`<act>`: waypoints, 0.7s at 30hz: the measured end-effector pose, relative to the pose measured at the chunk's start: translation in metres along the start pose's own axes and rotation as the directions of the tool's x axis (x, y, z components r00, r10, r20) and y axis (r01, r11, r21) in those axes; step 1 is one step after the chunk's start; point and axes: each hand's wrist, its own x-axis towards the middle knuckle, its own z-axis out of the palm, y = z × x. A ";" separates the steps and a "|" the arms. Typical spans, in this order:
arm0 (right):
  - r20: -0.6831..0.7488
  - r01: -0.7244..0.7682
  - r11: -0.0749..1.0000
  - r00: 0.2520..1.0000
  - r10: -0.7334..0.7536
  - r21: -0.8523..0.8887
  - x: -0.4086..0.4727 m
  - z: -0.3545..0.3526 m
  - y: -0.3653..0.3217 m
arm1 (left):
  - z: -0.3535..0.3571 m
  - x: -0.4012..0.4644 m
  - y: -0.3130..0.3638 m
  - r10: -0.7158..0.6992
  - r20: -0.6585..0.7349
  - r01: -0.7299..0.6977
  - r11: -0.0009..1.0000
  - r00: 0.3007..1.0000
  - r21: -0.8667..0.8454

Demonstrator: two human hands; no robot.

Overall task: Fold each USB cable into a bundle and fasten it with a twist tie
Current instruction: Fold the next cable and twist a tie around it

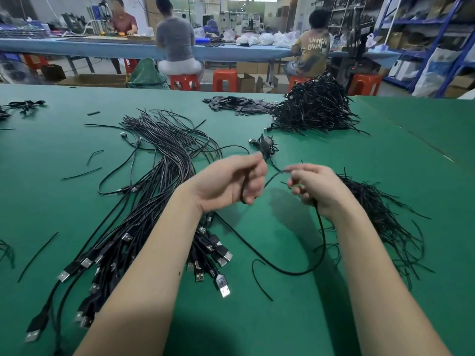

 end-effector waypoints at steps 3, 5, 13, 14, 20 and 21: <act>-0.009 0.210 0.967 0.977 -0.211 0.147 -0.009 0.010 -0.018 | 0.007 0.012 -0.014 -0.140 -0.128 0.168 0.955 0.982 0.243; 0.039 0.334 0.938 0.940 -0.338 0.093 -0.019 0.019 -0.027 | 0.010 0.024 -0.022 -0.045 -0.305 0.127 0.959 0.951 0.253; 0.703 0.068 0.977 0.704 0.097 -0.202 -0.029 0.015 -0.009 | -0.001 0.022 -0.014 0.163 -0.358 -0.334 0.804 0.919 -0.492; 0.720 0.009 0.970 0.671 0.174 -0.242 -0.028 0.011 -0.003 | -0.002 0.019 -0.013 0.171 -0.353 -0.341 0.793 0.920 -0.504; 0.378 -0.011 0.970 0.920 0.106 -0.245 -0.008 -0.004 0.009 | -0.004 0.003 -0.010 0.114 0.030 -0.096 0.932 0.993 -0.348; 0.298 -0.009 0.980 0.952 0.070 -0.199 -0.006 -0.005 0.007 | -0.003 0.003 -0.011 0.060 0.104 -0.031 0.965 0.993 -0.260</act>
